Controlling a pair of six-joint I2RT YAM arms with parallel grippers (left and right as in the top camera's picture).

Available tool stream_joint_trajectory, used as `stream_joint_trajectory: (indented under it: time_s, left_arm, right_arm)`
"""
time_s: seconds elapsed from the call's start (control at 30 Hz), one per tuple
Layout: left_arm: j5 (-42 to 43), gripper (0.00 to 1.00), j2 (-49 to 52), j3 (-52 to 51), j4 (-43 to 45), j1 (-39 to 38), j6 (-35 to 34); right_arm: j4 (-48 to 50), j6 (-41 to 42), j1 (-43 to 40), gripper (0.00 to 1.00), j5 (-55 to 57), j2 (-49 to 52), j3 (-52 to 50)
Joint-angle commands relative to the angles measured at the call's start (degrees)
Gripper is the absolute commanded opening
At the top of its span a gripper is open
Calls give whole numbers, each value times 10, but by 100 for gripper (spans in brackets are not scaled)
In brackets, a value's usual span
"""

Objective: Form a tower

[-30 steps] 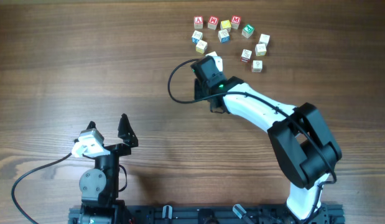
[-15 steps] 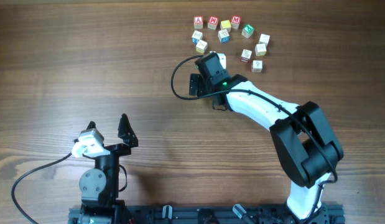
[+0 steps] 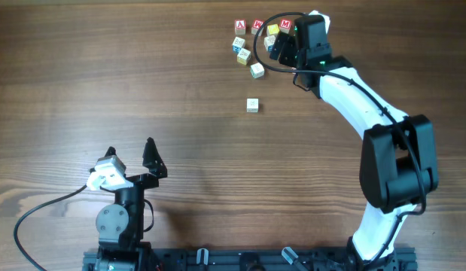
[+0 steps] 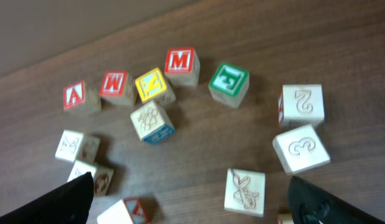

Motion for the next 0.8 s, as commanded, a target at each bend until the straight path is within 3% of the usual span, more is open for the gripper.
stream_joint_trajectory:
  time_s: [0.0, 0.27, 0.37, 0.53, 0.67, 0.77]
  left_arm:
    - [-3, 100, -3, -4, 2, 3, 11]
    - [-3, 100, -3, -4, 2, 3, 11]
    - [-3, 100, -3, -4, 2, 3, 11]
    - [-3, 100, -3, -4, 2, 3, 11]
    - [-3, 100, -3, -4, 2, 3, 11]
    - [-3, 100, -3, -4, 2, 3, 11]
  right_arm:
    - [40, 1, 1, 99, 1, 44, 10]
    - [49, 48, 1, 91, 33, 132, 13]
    - [45, 43, 1, 71, 33, 132, 16]
    - [1, -22, 1, 62, 25, 132, 16]
    - [3, -24, 1, 40, 24, 132, 17]
    - [-3, -28, 1, 39, 11, 132, 27]
